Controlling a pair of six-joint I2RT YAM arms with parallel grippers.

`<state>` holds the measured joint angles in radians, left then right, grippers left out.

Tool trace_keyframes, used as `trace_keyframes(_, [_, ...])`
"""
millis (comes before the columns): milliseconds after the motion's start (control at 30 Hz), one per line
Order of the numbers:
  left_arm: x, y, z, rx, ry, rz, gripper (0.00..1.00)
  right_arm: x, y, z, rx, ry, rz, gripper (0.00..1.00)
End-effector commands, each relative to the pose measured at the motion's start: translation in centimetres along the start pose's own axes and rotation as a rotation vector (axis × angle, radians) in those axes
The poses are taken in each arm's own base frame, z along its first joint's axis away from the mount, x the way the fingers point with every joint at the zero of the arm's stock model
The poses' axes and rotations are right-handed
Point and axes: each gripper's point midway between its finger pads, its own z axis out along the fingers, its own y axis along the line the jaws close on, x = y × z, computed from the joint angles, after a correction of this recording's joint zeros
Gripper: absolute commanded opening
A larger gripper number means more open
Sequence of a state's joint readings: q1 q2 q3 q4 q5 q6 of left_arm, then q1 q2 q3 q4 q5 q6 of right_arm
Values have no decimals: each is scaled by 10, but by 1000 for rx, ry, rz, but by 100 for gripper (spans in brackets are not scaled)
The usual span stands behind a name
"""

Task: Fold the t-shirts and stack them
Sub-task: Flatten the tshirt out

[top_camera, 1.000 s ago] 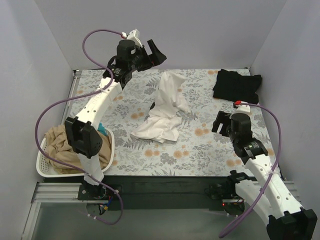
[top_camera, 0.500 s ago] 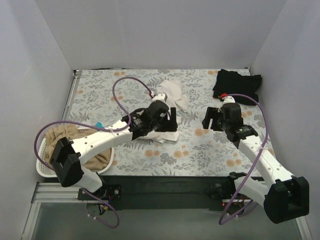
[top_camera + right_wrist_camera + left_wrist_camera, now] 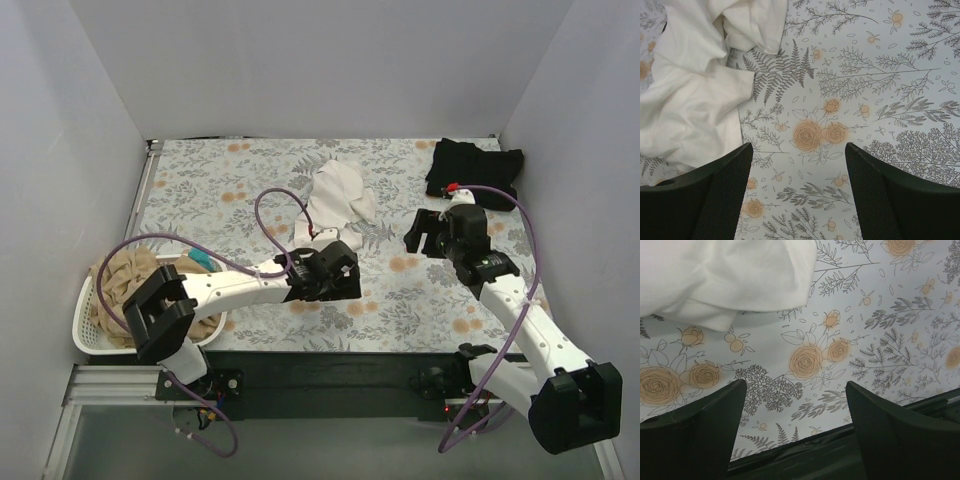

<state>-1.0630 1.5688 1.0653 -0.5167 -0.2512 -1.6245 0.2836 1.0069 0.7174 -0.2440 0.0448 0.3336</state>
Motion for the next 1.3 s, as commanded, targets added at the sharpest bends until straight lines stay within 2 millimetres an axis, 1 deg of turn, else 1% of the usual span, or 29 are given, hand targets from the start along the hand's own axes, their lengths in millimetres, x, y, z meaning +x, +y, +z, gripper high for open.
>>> trace_keyframes(0, [-14,-19,8,41,-49,-69,80,-11,6,-4,-29,-60,18,81])
trace_keyframes(133, [-17,-20,22,16,-76,-90,80,-9,6,-7,-36,-66,27,81])
trace_keyframes(167, [-16,-20,29,1,-72,-92,80,-9,7,-9,-38,-72,29,81])
trace_keyframes(233, [-19,-23,34,-8,-83,-102,80,-10,7,-10,-43,-79,33,81])
trace_keyframes(300, [-20,-20,45,-31,-99,-84,80,-9,7,-11,-43,-80,34,81])
trace_keyframes(367, [-24,-21,49,-43,-115,-82,81,-11,8,-13,-46,-87,36,81])
trace_keyframes(400, [-24,-19,54,-59,-120,-83,81,-11,8,-13,-47,-90,34,81])
trace_keyframes(433, [-26,-21,55,-58,-126,-83,81,-11,8,-14,-48,-95,32,81])
trace_keyframes(567, [-29,-20,64,-83,-138,-79,81,-13,8,-17,-49,-106,31,81])
trace_keyframes(667, [-34,-14,73,-106,-143,-92,82,-13,9,-18,-54,-110,33,82])
trace_keyframes(700, [-36,-9,76,-118,-144,-97,81,-13,9,-19,-58,-111,33,82])
trace_keyframes(800, [-42,2,82,-151,-157,-108,77,-14,10,-20,-61,-116,33,81])
trace_keyframes(867, [-47,5,84,-162,-171,-114,73,-12,9,-21,-61,-114,37,82])
trace_keyframes(900, [-49,7,84,-169,-178,-113,69,-12,9,-21,-63,-115,36,81])
trace_keyframes(967, [-54,12,86,-187,-189,-119,65,-10,9,-21,-63,-112,34,82])
trace_keyframes(1067, [-57,15,88,-195,-196,-121,55,-6,9,-20,-65,-103,34,81])
trace_keyframes(1100, [-60,14,89,-192,-199,-120,46,-5,8,-20,-64,-102,36,81])
trace_keyframes(1133, [-60,14,89,-194,-198,-118,40,-5,8,-20,-65,-102,38,81])
trace_keyframes(1167, [-59,14,92,-194,-189,-112,33,-5,8,-20,-66,-103,36,81])
trace_keyframes(1200, [-59,12,92,-188,-186,-109,24,-4,8,-20,-66,-101,36,81])
trace_keyframes(1233, [-61,9,91,-181,-185,-110,7,-4,8,-21,-67,-101,37,81])
trace_keyframes(1267, [-60,9,90,-181,-179,-108,0,-4,8,-20,-66,-101,36,82])
